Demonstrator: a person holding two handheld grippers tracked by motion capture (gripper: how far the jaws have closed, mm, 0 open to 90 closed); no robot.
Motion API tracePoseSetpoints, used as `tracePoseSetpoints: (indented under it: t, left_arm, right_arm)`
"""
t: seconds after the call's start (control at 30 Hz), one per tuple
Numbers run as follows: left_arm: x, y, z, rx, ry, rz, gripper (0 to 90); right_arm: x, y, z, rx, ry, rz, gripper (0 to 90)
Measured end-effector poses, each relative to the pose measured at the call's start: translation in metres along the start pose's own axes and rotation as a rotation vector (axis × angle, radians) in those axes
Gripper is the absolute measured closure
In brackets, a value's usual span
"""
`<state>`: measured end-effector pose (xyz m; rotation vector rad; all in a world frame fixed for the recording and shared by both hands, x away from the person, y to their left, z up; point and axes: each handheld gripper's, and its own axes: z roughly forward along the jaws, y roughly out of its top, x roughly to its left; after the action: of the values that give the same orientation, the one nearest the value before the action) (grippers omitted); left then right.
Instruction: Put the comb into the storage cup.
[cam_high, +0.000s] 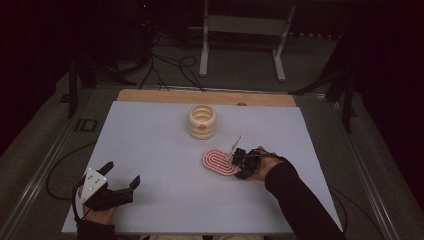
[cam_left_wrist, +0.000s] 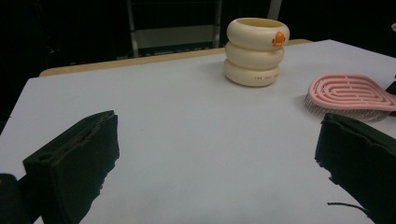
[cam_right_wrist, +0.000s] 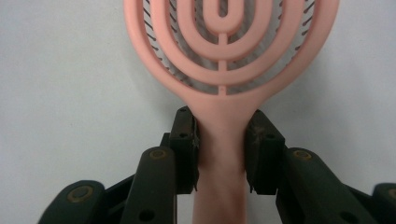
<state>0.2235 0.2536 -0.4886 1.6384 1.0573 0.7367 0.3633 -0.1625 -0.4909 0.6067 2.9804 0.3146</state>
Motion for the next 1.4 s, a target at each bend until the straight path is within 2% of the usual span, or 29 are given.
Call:
tracePoseSetpoints:
  t: [0.13,0.37,0.6,0.63,0.7,0.77,0.83,0.93,1.03,1.07,1.2,1.33,1.4]
  left_arm:
    - [0.0,0.0,0.001,0.005,-0.001,0.003,0.5]
    - [0.0,-0.001,0.001,0.008,-0.002,0.002,0.5]
    - [0.0,-0.001,0.002,0.009,-0.003,0.001,0.5]
    - [0.0,-0.001,0.002,0.01,-0.002,0.001,0.5]
    - [0.0,-0.001,0.002,0.01,-0.003,0.001,0.5]
    - [0.0,-0.001,0.002,0.012,-0.003,0.003,0.5]
    - [0.0,-0.001,0.002,0.013,-0.003,0.003,0.5]
    - [0.0,-0.001,0.002,0.016,-0.003,0.004,0.5]
    - [-0.001,-0.001,0.003,0.02,-0.003,0.006,0.5]
    - [-0.001,-0.001,0.003,0.023,-0.002,0.005,0.5]
    - [-0.002,-0.001,0.004,0.033,0.001,0.007,0.6]
    - [-0.002,-0.001,0.004,0.036,0.003,0.007,0.6]
    - [-0.002,-0.002,0.005,0.036,0.003,0.005,0.6]
  right_arm:
    - [0.0,-0.002,0.0,-0.014,-0.004,0.011,69.1]
    - [-0.001,-0.006,-0.001,-0.044,0.015,0.049,69.6]
    - [-0.003,-0.011,-0.002,-0.081,0.037,0.062,69.9]
    - [-0.004,-0.013,-0.005,-0.121,0.058,0.089,70.0]
    - [-0.006,-0.014,-0.006,-0.135,0.067,0.08,70.0]
    - [-0.005,-0.016,-0.009,-0.169,0.085,0.122,70.1]
    - [-0.005,-0.017,-0.01,-0.177,0.09,0.129,70.1]
    - [-0.006,-0.021,-0.014,-0.23,0.118,0.149,70.1]
    - [-0.006,-0.023,-0.016,-0.241,0.121,0.155,70.1]
    - [-0.006,-0.025,-0.019,-0.281,0.127,0.166,70.1]
    - [-0.003,-0.026,-0.025,-0.318,0.12,0.168,70.2]
    - [0.001,-0.024,-0.029,-0.34,0.107,0.151,70.2]
    - [0.002,-0.024,-0.03,-0.346,0.109,0.158,70.2]
